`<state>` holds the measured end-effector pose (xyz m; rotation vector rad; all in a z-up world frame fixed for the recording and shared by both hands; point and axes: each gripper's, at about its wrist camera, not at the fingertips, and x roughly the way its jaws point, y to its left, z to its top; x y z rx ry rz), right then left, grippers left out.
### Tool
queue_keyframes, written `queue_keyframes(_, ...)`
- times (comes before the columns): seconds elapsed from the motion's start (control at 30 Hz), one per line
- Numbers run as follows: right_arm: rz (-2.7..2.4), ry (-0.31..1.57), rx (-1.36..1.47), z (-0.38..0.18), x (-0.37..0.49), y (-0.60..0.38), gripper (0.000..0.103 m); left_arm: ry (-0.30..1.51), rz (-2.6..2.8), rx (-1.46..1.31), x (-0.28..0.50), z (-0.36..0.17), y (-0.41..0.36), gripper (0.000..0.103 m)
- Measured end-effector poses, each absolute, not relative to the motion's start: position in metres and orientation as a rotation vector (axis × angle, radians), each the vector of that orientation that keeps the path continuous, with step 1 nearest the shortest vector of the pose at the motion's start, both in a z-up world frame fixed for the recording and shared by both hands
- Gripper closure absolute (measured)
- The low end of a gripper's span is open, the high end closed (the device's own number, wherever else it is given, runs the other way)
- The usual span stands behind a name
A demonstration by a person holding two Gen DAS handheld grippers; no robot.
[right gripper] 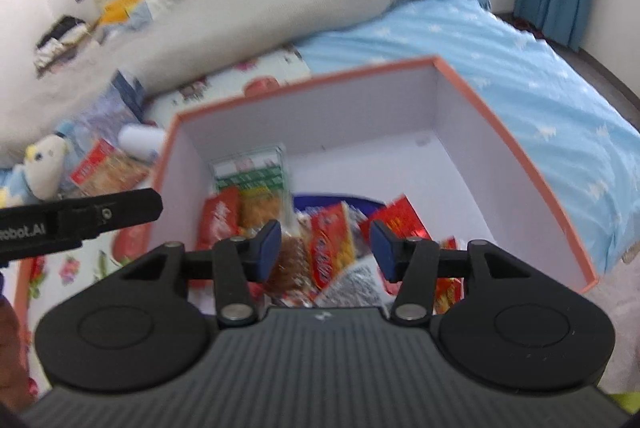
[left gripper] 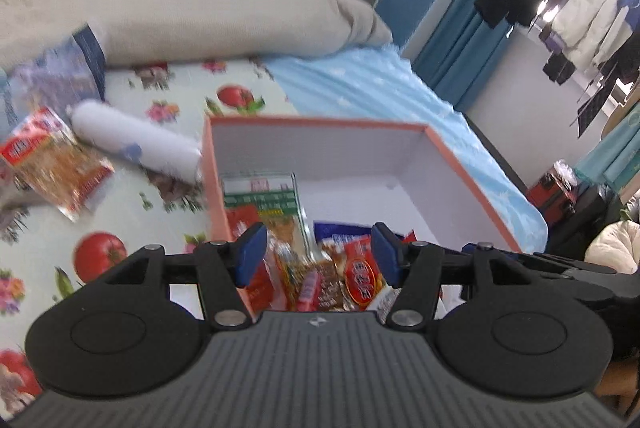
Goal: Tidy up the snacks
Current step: 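Withdraw both open tools from the box toward the red-labelled packet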
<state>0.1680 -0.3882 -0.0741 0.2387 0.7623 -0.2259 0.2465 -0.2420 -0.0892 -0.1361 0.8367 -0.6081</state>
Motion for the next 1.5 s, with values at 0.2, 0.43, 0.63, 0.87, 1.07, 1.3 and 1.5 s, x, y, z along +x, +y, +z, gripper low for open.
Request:
queue_keyframes(0.2,-0.158,0.657,0.219,-0.05,0.162,-0.36,0.051,0.745,-0.568,-0.155,0.234,-0.068,-0.21,0.04)
queue_keyframes(0.43,-0.092,0.6,0.198,-0.035,0.161,-0.327,0.051,0.686,-0.505,-0.175,0.225,-0.055,-0.171,0.04)
queue_keyframes(0.63,-0.069,0.566,0.181,-0.037,0.161,-0.302,0.051,0.65,-0.459,-0.179,0.214,-0.052,-0.139,0.04)
queue_keyframes(0.87,-0.021,0.562,0.184,-0.052,0.154,-0.276,0.051,0.644,-0.435,-0.161,0.198,-0.061,-0.108,0.04)
queue_keyframes(1.07,0.043,0.553,0.158,-0.064,0.145,-0.251,0.051,0.645,-0.384,-0.175,0.184,-0.08,-0.075,0.04)
queue_keyframes(1.3,0.105,0.598,0.133,-0.081,0.144,-0.225,0.051,0.706,-0.342,-0.193,0.181,-0.114,-0.047,0.04)
queue_keyframes(1.5,0.154,0.637,0.085,-0.094,0.162,-0.205,0.051,0.734,-0.294,-0.207,0.204,-0.138,-0.03,0.04)
